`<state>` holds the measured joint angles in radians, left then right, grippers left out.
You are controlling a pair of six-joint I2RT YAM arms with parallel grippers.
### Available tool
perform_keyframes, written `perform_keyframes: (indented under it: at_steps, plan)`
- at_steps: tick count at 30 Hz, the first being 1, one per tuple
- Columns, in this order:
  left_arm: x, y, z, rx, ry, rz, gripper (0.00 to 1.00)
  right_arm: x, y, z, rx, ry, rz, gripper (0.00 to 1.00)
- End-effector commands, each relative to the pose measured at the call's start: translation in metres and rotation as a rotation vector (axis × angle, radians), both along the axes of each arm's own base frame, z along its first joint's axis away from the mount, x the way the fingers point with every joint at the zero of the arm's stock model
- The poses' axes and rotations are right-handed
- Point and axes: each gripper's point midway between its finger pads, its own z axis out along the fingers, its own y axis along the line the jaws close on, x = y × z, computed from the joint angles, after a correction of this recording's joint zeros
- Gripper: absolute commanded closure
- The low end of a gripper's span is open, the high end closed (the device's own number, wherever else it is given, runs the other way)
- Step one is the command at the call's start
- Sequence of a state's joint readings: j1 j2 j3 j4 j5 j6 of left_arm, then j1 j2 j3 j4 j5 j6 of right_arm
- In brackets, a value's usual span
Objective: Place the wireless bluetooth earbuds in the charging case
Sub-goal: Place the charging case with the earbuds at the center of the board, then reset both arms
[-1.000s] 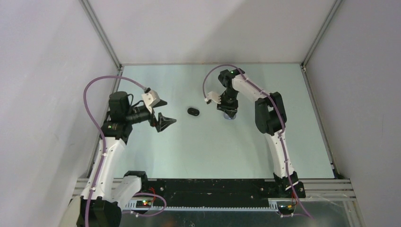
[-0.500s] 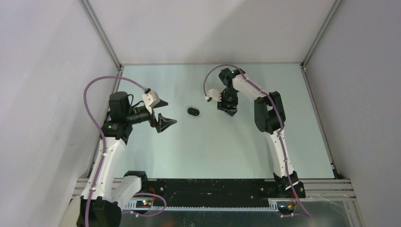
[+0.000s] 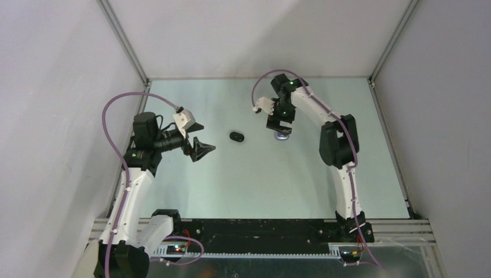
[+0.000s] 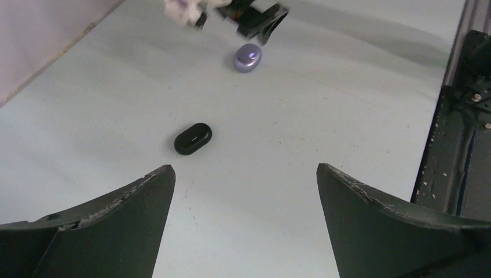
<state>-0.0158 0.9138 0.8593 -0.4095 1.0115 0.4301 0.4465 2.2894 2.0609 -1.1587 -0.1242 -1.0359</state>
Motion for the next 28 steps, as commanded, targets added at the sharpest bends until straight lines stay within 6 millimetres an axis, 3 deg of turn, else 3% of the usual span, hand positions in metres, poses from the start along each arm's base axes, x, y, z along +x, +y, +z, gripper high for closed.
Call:
perform_keyframes:
  at_steps: [1,2,3,4,5,6,7,8,9,10,11,12,13,14,15,17,18,22,28]
  plan:
    - [0.019,0.028,0.029,0.013,-0.005,0.199,0.01,0.012,-0.026,0.123,0.076,-0.336,-0.27,0.01]
    - [0.023,0.036,0.029,0.024,0.02,0.263,0.01,0.001,-0.037,0.142,0.095,-0.379,-0.369,0.01]
    - [0.025,0.044,0.039,0.027,0.006,0.305,0.01,-0.006,-0.044,0.179,0.154,-0.468,-0.424,0.01]
    - [0.026,0.054,0.04,0.049,0.011,0.369,0.01,-0.019,-0.051,0.177,0.181,-0.452,-0.504,0.01]
    - [0.027,0.061,0.049,0.058,-0.006,0.409,0.01,-0.032,-0.057,0.208,0.256,-0.521,-0.54,0.01]
    - [0.027,0.071,0.048,0.085,0.002,0.472,0.01,-0.049,-0.061,0.198,0.279,-0.488,-0.58,0.01]
    - [0.028,0.078,0.056,0.098,-0.013,0.506,0.01,-0.065,-0.065,0.232,0.373,-0.57,-0.587,0.01]
    - [0.027,0.089,0.054,0.128,-0.003,0.571,0.01,-0.079,-0.068,0.214,0.384,-0.539,-0.601,0.01]
    - [0.027,0.095,0.06,0.14,-0.015,0.607,0.01,-0.091,-0.072,0.249,0.497,-0.654,-0.604,0.01]
    - [0.025,0.107,0.06,0.165,-0.011,0.671,0.01,-0.101,-0.077,0.229,0.503,-0.642,-0.634,0.01]
    - [0.024,0.112,0.064,0.17,-0.019,0.701,0.01,-0.112,-0.084,0.265,0.622,-0.764,-0.655,0.01]
    - [0.02,0.118,0.066,0.183,-0.024,0.734,0.01,-0.119,-0.09,0.253,0.639,-0.767,-0.715,0.01]
    - [0.017,0.121,0.067,0.19,-0.026,0.75,0.01,-0.135,-0.099,0.281,0.753,-0.851,-0.755,0.01]
    - [0.012,0.124,0.067,0.198,-0.026,0.77,0.01,-0.143,-0.104,0.279,0.781,-0.861,-0.778,0.01]
    - [0.009,0.125,0.066,0.201,-0.018,0.775,0.0,-0.159,-0.114,0.301,0.885,-0.911,-0.817,0.01]
    - [0.003,0.125,0.066,0.186,-0.018,0.788,0.01,-0.182,-0.132,0.314,0.998,-0.956,-0.863,0.01]
    - [0.0,0.125,0.068,0.175,-0.024,0.794,0.01,-0.197,-0.142,0.332,1.067,-1.024,-0.863,0.01]
    - [-0.001,0.126,0.062,0.156,-0.031,0.804,0.01,-0.215,-0.161,0.333,1.103,-1.107,-0.91,0.01]
    - [-0.001,0.118,0.054,0.133,-0.011,0.753,0.01,-0.207,-0.16,0.319,1.074,-1.11,-0.904,0.01]
